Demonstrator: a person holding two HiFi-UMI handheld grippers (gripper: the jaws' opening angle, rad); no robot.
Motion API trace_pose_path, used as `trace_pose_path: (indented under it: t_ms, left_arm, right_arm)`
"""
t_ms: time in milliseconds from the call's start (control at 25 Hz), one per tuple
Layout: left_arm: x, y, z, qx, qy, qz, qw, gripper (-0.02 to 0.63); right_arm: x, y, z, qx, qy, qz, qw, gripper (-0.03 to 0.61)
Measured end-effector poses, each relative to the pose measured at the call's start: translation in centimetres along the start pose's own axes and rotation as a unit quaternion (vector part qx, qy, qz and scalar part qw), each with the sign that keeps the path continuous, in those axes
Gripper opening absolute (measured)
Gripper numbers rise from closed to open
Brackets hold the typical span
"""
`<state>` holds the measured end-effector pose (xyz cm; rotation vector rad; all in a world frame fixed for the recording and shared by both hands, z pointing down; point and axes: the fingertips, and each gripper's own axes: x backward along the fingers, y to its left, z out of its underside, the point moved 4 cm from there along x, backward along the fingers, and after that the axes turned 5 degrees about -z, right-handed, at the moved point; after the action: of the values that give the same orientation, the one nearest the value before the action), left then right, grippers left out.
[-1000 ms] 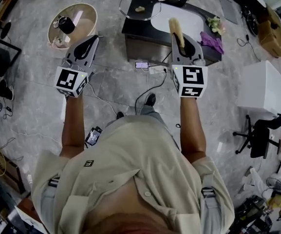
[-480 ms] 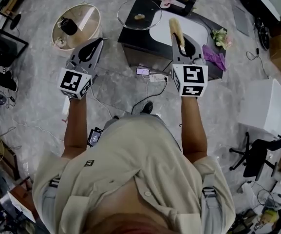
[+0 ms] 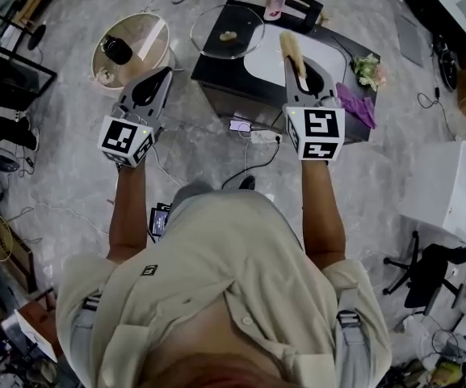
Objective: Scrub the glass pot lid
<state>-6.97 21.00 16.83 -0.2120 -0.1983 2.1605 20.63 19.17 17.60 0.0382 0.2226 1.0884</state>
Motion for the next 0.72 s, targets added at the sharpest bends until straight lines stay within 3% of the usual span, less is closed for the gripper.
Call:
trace_pose_path:
  t_ms: [360, 720]
  left_arm:
    - [-3.5, 0.6, 1.5, 0.005, 0.014, 0.020, 0.9997, 0.014]
    - [-11.5, 4.8, 3.5, 0.015, 0.010, 0.069, 0.9975, 0.014]
  right_arm:
    - [-1.1, -1.9, 1.9, -0.017, 0.015, 0.014, 1.000, 0.046]
    - [-4.4, -4.3, 1.9, -0.011, 0.040, 0.062, 0.997, 0.046]
